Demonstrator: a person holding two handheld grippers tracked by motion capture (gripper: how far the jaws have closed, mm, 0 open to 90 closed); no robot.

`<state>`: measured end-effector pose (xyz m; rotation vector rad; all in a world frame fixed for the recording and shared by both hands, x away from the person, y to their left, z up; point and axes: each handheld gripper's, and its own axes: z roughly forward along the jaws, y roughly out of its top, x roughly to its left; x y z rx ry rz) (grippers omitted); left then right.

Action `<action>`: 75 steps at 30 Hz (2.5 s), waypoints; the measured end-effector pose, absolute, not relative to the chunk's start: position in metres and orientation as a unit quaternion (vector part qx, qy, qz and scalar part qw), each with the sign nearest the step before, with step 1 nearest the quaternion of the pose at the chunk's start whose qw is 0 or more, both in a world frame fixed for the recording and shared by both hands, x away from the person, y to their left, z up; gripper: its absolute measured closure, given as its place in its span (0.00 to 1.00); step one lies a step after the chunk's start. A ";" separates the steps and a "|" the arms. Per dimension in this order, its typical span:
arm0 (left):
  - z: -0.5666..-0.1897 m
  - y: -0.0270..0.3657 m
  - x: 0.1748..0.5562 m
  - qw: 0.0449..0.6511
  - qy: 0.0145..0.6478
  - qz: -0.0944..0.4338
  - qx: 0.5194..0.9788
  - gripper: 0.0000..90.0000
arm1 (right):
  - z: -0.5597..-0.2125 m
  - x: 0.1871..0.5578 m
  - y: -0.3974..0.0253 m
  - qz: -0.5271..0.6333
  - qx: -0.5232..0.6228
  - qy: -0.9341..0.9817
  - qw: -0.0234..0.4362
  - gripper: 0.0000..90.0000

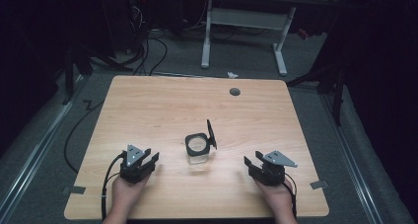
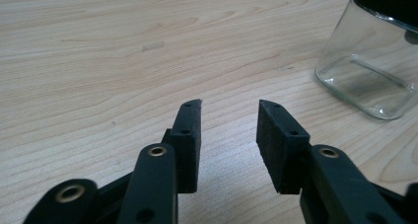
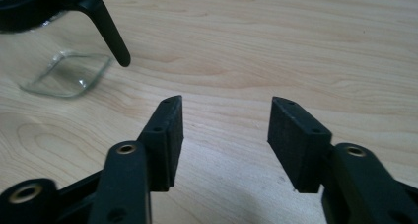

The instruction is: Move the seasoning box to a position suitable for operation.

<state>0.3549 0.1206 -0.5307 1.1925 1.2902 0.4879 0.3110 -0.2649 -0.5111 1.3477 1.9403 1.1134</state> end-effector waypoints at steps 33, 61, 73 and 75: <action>-0.529 0.117 0.356 0.611 0.547 0.224 0.527 1.00 | -0.516 0.303 -0.223 0.439 0.438 0.748 0.237 1.00; -0.528 0.114 0.353 0.617 0.543 0.211 0.529 1.00 | -0.522 0.363 -0.171 0.415 0.414 0.782 0.213 1.00; -0.526 0.100 0.365 0.613 0.544 0.202 0.537 1.00 | -0.521 0.378 -0.172 0.416 0.420 0.777 0.216 1.00; -0.526 0.096 0.368 0.613 0.543 0.202 0.537 1.00 | -0.521 0.379 -0.172 0.416 0.422 0.777 0.214 1.00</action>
